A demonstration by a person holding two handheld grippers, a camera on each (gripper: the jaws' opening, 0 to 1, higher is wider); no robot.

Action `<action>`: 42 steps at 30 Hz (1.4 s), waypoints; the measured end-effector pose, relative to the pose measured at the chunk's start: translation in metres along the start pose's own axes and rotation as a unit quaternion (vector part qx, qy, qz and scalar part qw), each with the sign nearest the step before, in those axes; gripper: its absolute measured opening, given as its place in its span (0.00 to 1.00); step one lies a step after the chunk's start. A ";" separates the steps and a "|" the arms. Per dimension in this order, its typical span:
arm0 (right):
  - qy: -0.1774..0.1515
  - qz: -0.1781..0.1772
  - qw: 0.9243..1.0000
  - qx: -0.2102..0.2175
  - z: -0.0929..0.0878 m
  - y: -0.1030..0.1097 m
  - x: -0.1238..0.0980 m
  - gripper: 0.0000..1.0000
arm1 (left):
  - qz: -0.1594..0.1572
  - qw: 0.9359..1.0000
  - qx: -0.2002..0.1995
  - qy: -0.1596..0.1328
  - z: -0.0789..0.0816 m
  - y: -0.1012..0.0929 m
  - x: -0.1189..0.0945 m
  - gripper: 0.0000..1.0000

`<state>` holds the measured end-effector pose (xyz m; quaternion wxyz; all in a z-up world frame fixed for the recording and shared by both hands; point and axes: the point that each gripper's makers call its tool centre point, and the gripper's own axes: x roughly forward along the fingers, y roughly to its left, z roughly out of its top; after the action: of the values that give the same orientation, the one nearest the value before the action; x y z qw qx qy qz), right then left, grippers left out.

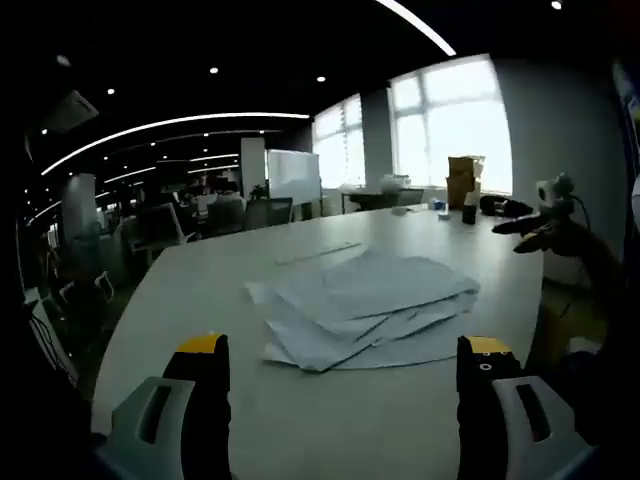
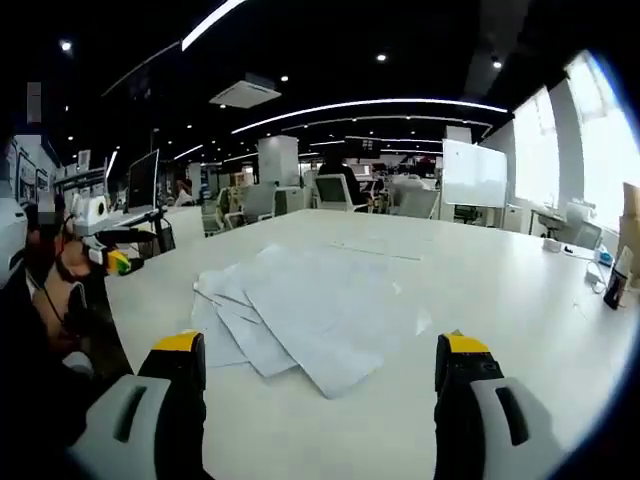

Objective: Organize the stack of printing papers by aligning and flattening the scattered papers on the table

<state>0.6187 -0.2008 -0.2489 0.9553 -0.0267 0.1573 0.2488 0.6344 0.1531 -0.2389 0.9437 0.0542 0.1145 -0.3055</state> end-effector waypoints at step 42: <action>-0.001 -0.002 1.000 -0.002 -0.002 0.004 0.002 0.90 | 0.001 1.000 0.011 -0.009 0.010 0.000 -0.003 0.95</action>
<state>0.6180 -0.1967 -0.2515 0.9558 -0.0290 0.1559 0.2475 0.6335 0.1533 -0.2287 0.9444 0.0621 0.1031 -0.3059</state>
